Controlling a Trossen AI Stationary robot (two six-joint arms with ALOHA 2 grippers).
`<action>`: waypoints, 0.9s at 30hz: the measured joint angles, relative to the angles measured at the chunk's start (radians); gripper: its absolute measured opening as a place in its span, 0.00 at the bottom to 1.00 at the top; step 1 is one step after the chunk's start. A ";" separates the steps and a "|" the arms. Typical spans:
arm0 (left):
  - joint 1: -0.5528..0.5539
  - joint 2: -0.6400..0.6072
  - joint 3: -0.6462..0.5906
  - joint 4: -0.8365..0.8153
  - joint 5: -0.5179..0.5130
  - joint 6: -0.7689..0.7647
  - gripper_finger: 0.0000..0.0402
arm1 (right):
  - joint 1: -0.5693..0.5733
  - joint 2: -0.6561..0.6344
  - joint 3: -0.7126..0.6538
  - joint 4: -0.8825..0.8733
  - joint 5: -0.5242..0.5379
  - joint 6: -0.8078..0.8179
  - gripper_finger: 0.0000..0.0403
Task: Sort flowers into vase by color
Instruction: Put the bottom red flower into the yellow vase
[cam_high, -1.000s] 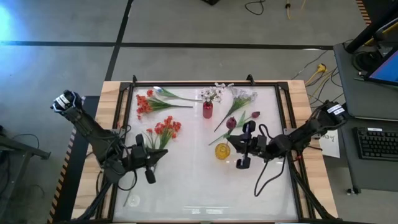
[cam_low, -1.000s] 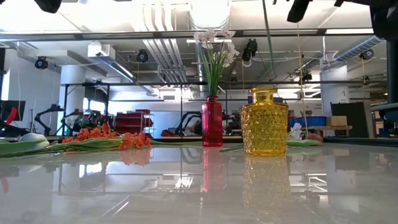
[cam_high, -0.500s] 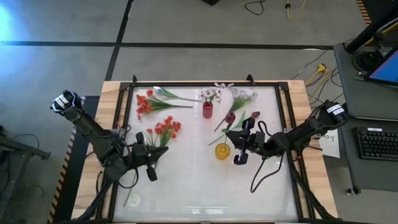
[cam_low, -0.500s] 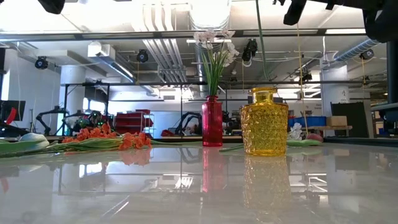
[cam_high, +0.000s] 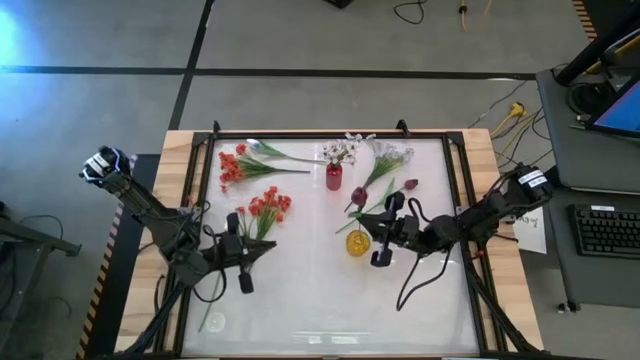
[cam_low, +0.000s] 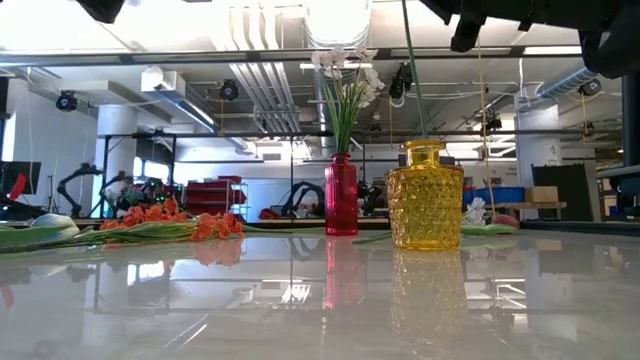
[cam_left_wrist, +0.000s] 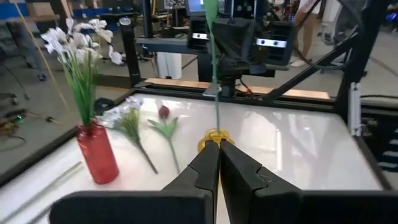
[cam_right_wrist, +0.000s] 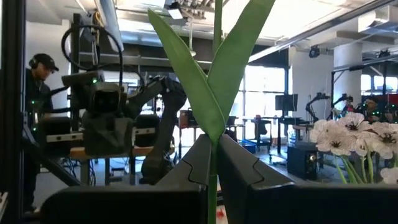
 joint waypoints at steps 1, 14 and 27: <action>0.004 0.000 0.000 0.000 0.000 0.011 0.00 | 0.000 0.000 0.000 0.001 0.000 0.000 0.03; 0.019 0.017 0.000 0.001 -0.001 -0.002 0.00 | 0.000 0.021 -0.001 -0.105 0.003 0.034 0.04; 0.031 0.002 0.000 0.000 -0.027 -0.081 0.00 | 0.005 0.019 -0.001 -0.177 0.066 0.081 0.28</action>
